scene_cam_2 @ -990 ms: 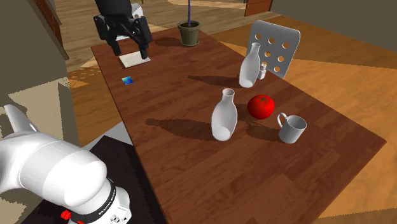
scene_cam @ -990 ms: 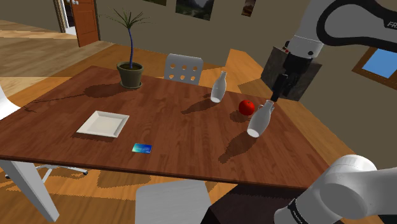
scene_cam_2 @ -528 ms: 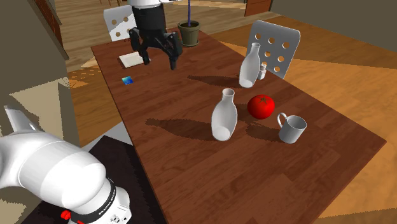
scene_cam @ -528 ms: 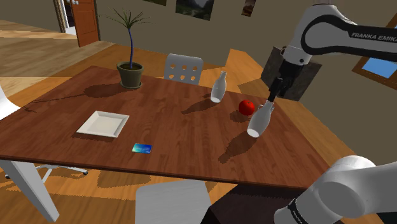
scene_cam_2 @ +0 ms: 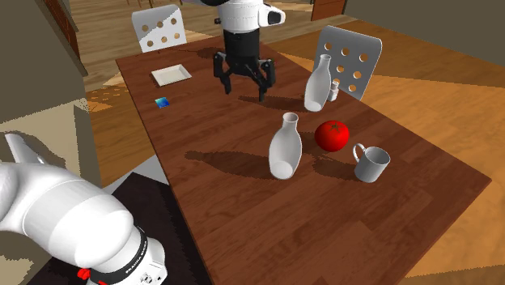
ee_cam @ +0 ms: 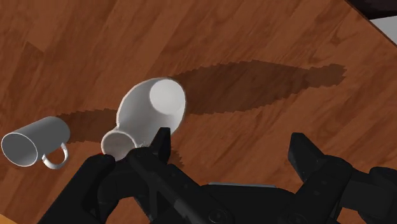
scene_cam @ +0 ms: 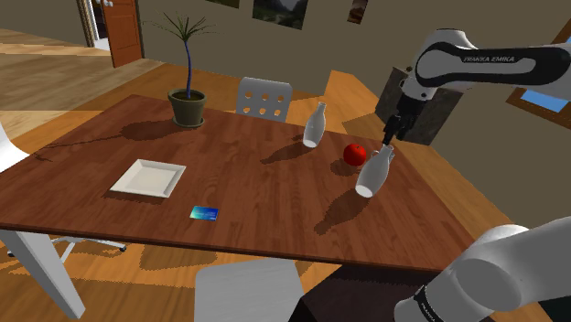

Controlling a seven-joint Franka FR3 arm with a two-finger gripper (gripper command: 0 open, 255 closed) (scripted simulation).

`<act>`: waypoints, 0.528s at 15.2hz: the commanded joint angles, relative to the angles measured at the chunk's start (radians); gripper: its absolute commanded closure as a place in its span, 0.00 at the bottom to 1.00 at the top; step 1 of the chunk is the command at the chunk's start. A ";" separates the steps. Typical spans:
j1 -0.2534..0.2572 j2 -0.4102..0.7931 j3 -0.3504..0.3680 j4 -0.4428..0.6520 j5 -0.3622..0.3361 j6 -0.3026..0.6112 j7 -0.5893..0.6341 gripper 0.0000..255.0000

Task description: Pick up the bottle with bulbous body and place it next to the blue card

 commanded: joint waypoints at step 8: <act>-0.034 0.281 -0.148 0.147 0.068 0.139 -0.177 0.00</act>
